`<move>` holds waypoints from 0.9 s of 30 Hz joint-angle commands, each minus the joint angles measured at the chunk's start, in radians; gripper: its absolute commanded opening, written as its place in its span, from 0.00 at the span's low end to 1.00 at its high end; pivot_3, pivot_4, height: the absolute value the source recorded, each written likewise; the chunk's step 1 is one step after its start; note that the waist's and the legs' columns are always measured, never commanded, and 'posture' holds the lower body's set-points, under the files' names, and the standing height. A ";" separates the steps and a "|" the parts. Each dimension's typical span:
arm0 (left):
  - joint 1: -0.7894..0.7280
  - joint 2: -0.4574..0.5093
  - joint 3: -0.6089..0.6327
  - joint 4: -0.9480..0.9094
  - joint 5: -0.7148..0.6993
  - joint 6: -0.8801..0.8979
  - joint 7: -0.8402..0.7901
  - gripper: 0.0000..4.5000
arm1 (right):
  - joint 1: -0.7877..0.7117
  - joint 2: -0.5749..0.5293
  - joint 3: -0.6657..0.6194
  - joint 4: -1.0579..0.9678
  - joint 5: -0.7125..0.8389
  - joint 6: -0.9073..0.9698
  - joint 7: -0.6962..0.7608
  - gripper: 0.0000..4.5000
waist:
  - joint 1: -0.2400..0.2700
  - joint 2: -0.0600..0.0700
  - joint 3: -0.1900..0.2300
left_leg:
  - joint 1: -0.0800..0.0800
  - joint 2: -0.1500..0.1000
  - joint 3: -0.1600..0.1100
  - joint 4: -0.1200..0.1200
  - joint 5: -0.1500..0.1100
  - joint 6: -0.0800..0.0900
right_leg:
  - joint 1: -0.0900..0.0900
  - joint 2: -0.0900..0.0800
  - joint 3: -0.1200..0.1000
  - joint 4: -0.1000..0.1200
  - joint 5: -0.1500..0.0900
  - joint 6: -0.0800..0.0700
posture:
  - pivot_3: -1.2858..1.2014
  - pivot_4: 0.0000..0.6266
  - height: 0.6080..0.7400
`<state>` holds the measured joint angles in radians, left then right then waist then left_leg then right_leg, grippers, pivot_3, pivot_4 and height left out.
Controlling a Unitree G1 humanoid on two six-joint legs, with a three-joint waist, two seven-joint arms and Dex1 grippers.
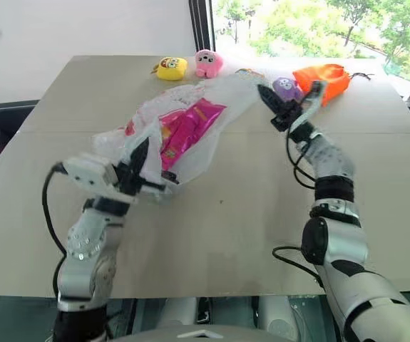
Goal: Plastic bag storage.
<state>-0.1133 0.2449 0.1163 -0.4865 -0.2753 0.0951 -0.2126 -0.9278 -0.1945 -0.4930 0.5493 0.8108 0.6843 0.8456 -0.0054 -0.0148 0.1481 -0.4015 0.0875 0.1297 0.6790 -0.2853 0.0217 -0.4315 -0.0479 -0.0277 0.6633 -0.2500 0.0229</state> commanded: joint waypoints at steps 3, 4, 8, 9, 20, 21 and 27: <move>-0.296 0.084 0.140 0.047 -0.172 0.183 0.020 0.00 | -0.062 -0.077 -0.145 -0.196 0.238 0.078 -0.127 0.01 | -0.002 0.000 0.000 | 0.000 0.000 -0.001 0.001 0.000 0.000 | 0.000 0.000 -0.001 0.001 0.000 0.000 | 0.52 0.24 1.00; -0.340 0.097 0.160 0.067 -0.192 0.199 0.019 0.00 | -0.070 -0.086 -0.148 -0.204 0.250 0.078 -0.139 0.01 | -0.002 0.000 0.000 | 0.000 -0.001 -0.001 0.001 0.000 0.000 | 0.000 0.000 -0.001 0.001 0.000 0.000 | 0.52 0.24 1.00; -0.541 0.169 0.252 0.222 -0.255 0.239 0.019 0.00 | -0.114 -0.135 -0.132 -0.207 0.259 0.064 -0.154 0.01 | -0.009 0.000 0.001 | 0.000 -0.001 -0.001 0.001 0.000 0.000 | 0.001 0.001 0.000 0.001 0.000 0.000 | 0.52 0.24 1.00; -0.585 0.188 0.264 0.261 -0.268 0.245 0.008 0.00 | -0.122 -0.147 -0.126 -0.205 0.258 0.060 -0.150 0.01 | -0.011 0.000 0.001 | 0.000 -0.001 -0.001 0.001 0.000 0.000 | 0.000 0.001 0.000 0.000 0.000 0.000 | 0.52 0.24 1.00; -0.947 0.353 0.251 0.695 -0.224 0.125 -0.180 0.00 | -0.193 -0.246 -0.095 -0.129 0.228 0.016 -0.089 0.01 | -0.009 0.000 0.003 | -0.001 -0.001 0.000 -0.002 0.001 -0.001 | -0.001 0.000 -0.001 -0.002 0.000 0.001 | 0.52 0.24 1.00; -0.951 0.354 0.245 0.707 -0.217 0.116 -0.190 0.00 | -0.191 -0.251 -0.094 -0.129 0.229 0.016 -0.085 0.01 | -0.009 0.000 0.003 | -0.001 -0.001 0.000 -0.002 0.001 -0.001 | -0.001 0.000 -0.001 -0.002 0.000 0.001 | 0.52 0.24 1.00; -0.767 0.336 0.203 0.583 -0.178 0.119 -0.219 0.00 | -0.032 -0.295 -0.060 -0.252 0.251 0.134 -0.066 0.01 | -0.009 0.000 0.003 | 0.000 -0.001 0.001 -0.005 0.002 -0.004 | -0.002 0.000 -0.001 -0.001 0.000 0.001 | 0.52 0.24 1.00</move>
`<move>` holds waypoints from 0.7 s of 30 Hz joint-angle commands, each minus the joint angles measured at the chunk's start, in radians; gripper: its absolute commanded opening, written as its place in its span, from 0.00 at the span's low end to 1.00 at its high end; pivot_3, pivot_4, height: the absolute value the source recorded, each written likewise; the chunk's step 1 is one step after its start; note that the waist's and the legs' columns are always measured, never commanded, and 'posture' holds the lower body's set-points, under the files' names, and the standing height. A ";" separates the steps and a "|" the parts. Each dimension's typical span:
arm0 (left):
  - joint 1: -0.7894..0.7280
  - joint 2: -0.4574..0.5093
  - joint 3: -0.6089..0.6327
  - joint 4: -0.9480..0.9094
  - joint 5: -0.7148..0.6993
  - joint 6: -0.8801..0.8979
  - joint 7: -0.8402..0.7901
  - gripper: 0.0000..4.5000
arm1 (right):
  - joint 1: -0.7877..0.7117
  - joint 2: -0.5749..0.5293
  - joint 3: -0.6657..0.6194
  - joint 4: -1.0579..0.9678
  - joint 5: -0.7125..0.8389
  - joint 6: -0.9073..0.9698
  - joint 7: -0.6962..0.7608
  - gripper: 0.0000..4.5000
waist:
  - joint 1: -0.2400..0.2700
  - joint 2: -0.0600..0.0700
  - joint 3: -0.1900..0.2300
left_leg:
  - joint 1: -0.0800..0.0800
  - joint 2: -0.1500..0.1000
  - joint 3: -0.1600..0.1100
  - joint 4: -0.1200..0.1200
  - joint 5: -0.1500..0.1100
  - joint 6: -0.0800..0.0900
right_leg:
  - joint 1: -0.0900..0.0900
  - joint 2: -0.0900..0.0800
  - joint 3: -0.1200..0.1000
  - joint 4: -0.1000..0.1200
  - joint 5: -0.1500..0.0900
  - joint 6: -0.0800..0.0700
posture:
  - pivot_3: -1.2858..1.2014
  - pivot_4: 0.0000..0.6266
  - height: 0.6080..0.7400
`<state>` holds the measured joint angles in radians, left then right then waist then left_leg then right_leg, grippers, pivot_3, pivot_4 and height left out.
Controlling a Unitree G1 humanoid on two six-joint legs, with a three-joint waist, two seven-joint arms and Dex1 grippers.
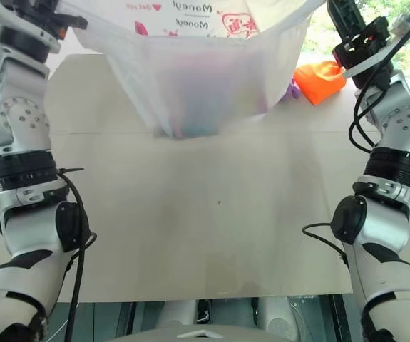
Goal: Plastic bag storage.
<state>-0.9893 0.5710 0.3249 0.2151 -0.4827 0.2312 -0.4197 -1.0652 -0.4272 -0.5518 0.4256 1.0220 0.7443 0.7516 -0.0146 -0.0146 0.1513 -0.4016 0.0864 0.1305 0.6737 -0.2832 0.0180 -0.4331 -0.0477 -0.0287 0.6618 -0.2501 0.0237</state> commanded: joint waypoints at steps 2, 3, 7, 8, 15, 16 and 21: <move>0.247 0.009 -0.009 -0.237 0.008 0.016 -0.034 0.00 | 0.214 -0.095 0.027 -0.216 0.060 0.152 0.054 0.01 | 0.004 0.000 0.000 | 0.001 0.000 0.000 -0.002 0.000 0.000 | 0.001 -0.001 -0.001 0.001 0.000 0.000 | 0.52 0.24 1.00; 0.331 0.014 -0.011 -0.303 0.005 0.032 -0.043 0.00 | 0.277 -0.116 0.039 -0.262 0.072 0.194 0.062 0.01 | 0.003 0.000 0.000 | 0.000 0.000 0.000 -0.003 0.000 0.000 | 0.001 -0.001 -0.001 0.001 0.000 0.000 | 0.52 0.24 1.00; 0.739 0.000 0.022 -0.595 -0.063 0.117 -0.068 0.28 | 0.637 -0.257 0.131 -0.481 0.033 0.296 0.159 0.18 | 0.002 0.000 0.000 | -0.001 0.000 0.001 -0.004 0.000 0.000 | -0.001 -0.002 0.000 0.000 0.000 0.001 | 0.52 0.24 1.00; 0.804 -0.008 0.031 -0.645 -0.084 0.134 -0.066 0.37 | 0.702 -0.293 0.154 -0.520 0.009 0.290 0.186 0.29 | 0.002 0.000 0.000 | -0.001 0.000 0.000 -0.004 0.000 0.000 | -0.001 -0.002 0.000 -0.001 0.000 0.001 | 0.52 0.24 1.00; 1.281 -0.109 -0.070 -0.801 0.007 0.068 -0.080 1.00 | 1.019 -0.453 0.347 -0.510 -0.394 -0.097 0.297 0.99 | 0.000 -0.002 0.000 | 0.022 -0.003 -0.001 0.000 -0.003 0.004 | 0.021 -0.002 0.003 -0.002 -0.003 0.004 | 0.52 0.24 1.00; 1.328 -0.115 -0.099 -0.798 0.044 0.046 -0.082 1.00 | 1.035 -0.458 0.361 -0.486 -0.439 -0.152 0.300 0.99 | 0.000 -0.003 0.000 | 0.024 -0.002 -0.001 0.000 -0.003 0.005 | 0.022 -0.002 0.003 -0.002 -0.004 0.006 | 0.52 0.24 1.00; 1.469 -0.164 -0.162 -0.773 0.170 -0.065 -0.058 1.00 | 1.054 -0.407 0.373 -0.291 -0.631 -0.534 0.284 0.99 | 0.003 -0.004 -0.001 | 0.023 -0.002 -0.002 0.002 -0.002 0.005 | 0.022 -0.002 0.003 0.000 -0.005 0.001 | 0.52 0.24 1.00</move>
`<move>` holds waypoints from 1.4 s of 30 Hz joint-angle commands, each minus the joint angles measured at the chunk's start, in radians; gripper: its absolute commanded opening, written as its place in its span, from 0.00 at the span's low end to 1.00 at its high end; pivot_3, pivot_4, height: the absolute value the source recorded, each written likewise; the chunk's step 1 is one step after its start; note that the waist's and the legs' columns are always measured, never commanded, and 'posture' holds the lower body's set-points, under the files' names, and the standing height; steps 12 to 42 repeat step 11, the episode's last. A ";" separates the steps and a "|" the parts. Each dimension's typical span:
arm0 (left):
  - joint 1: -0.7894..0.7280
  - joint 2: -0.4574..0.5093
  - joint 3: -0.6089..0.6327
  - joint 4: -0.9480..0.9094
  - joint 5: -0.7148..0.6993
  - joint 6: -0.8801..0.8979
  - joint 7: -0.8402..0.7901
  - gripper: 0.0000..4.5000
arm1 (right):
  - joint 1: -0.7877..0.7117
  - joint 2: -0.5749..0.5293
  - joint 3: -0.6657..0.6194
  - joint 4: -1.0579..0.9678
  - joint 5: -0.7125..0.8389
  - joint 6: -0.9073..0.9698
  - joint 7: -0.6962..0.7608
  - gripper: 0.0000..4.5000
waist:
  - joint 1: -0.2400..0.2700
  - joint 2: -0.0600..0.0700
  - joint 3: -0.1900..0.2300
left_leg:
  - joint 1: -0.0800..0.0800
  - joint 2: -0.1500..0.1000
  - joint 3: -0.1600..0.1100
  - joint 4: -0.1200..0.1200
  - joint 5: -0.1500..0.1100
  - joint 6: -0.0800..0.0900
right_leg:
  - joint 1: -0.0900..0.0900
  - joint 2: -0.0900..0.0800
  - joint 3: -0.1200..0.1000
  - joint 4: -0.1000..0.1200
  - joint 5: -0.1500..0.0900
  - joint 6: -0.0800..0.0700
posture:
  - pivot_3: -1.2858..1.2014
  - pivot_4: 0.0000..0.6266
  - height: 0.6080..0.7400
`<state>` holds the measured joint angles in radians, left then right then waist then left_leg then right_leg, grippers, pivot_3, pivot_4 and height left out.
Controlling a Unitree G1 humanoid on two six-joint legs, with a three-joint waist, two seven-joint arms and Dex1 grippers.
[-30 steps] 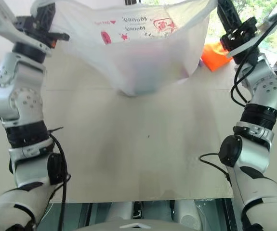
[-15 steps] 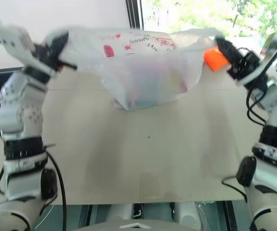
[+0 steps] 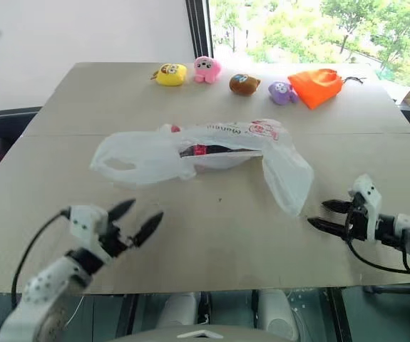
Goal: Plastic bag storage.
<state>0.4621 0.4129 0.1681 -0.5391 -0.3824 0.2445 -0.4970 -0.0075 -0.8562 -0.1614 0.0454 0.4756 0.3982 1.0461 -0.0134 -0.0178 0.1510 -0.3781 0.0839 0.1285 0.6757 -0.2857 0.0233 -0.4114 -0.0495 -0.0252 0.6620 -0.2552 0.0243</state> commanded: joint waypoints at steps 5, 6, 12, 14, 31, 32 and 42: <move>0.068 -0.011 0.015 0.081 0.146 -0.203 0.014 1.00 | -0.032 0.117 -0.100 0.224 -0.026 -0.351 0.035 0.99 | 0.002 -0.002 -0.002 | -0.001 0.000 -0.001 0.000 0.000 0.001 | 0.000 0.001 0.000 0.000 0.002 -0.005 | 0.52 0.24 1.00; 0.068 -0.008 0.021 0.095 0.151 -0.217 0.013 1.00 | -0.031 0.121 -0.109 0.238 -0.020 -0.360 0.048 0.99 | 0.002 -0.002 -0.002 | -0.001 0.000 -0.001 0.000 -0.001 0.001 | -0.001 0.001 0.000 -0.001 0.002 -0.005 | 0.52 0.24 1.00; 0.045 0.007 0.030 0.128 0.157 -0.264 -0.007 1.00 | -0.031 0.139 -0.131 0.287 -0.003 -0.434 0.114 0.99 | 0.003 -0.002 -0.002 | -0.002 0.000 -0.001 -0.001 -0.002 0.003 | -0.001 0.001 0.000 -0.002 0.002 -0.005 | 0.52 0.24 1.00; 0.045 0.007 0.030 0.128 0.157 -0.264 -0.007 1.00 | -0.031 0.139 -0.131 0.287 -0.003 -0.434 0.114 0.99 | 0.003 -0.002 -0.002 | -0.002 0.000 -0.001 -0.001 -0.002 0.003 | -0.001 0.001 0.000 -0.002 0.002 -0.005 | 0.52 0.24 1.00; 0.045 0.007 0.030 0.128 0.157 -0.264 -0.007 1.00 | -0.031 0.139 -0.131 0.287 -0.003 -0.434 0.114 0.99 | 0.003 -0.002 -0.002 | -0.002 0.000 -0.001 -0.001 -0.002 0.003 | -0.001 0.001 0.000 -0.002 0.002 -0.005 | 0.52 0.24 1.00; 0.045 0.007 0.030 0.128 0.157 -0.264 -0.007 1.00 | -0.031 0.139 -0.131 0.287 -0.003 -0.434 0.114 0.99 | 0.003 -0.002 -0.002 | -0.002 0.000 -0.001 -0.001 -0.002 0.003 | -0.001 0.001 0.000 -0.002 0.002 -0.005 | 0.52 0.24 1.00; 0.045 0.007 0.030 0.128 0.157 -0.264 -0.007 1.00 | -0.031 0.139 -0.131 0.287 -0.003 -0.434 0.114 0.99 | 0.003 -0.002 -0.002 | -0.002 0.000 -0.001 -0.001 -0.002 0.003 | -0.001 0.001 0.000 -0.002 0.002 -0.005 | 0.52 0.24 1.00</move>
